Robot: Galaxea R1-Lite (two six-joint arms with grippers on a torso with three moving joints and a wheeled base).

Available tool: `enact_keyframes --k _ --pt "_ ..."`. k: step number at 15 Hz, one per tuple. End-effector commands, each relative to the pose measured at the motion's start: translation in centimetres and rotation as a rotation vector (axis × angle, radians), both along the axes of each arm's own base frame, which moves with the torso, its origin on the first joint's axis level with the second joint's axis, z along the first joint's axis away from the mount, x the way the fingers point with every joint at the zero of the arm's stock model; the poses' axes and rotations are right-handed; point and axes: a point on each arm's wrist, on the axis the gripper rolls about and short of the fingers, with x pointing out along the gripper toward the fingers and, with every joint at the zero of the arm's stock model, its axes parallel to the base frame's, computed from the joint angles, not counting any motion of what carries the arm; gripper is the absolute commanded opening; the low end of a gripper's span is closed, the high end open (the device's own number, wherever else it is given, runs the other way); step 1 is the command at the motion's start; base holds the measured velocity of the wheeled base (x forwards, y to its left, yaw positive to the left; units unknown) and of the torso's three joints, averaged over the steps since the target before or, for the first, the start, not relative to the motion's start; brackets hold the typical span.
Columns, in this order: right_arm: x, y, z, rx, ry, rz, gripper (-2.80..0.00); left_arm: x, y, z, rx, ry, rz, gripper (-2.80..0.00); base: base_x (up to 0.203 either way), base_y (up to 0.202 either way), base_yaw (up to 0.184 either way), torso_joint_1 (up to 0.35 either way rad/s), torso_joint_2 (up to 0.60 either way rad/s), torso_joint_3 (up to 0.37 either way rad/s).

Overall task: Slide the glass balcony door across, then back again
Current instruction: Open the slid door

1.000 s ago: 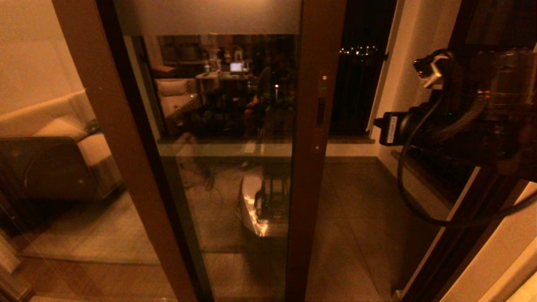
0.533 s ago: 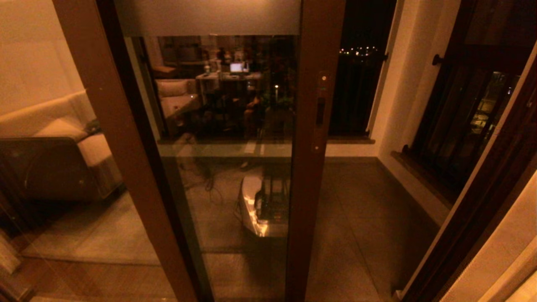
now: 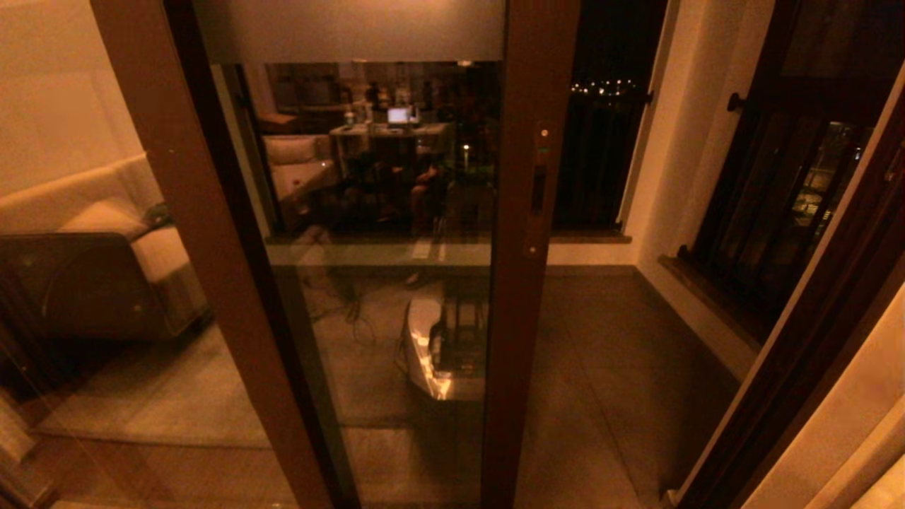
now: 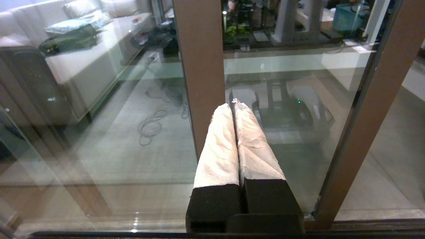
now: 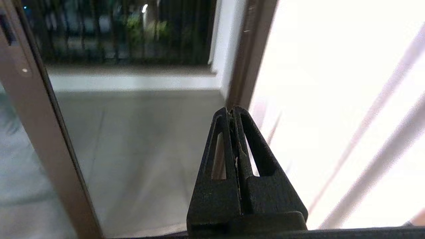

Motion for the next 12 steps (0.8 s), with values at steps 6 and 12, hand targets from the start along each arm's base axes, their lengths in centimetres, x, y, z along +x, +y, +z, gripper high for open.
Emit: enact_keyframes --k 6,12 --pt "-6.4 0.8 -4.6 0.090 -0.013 0.142 -2.80 0.3 0.0 -0.8 0.001 0.031 0.000 -2.80 0.000 0.000 0.000 0.000 0.00 0.000" --pt "-6.4 1.0 -12.8 0.014 0.061 0.192 -2.80 0.3 0.0 -0.8 0.001 0.031 0.000 -2.80 0.000 0.000 0.000 0.000 0.00 0.000"
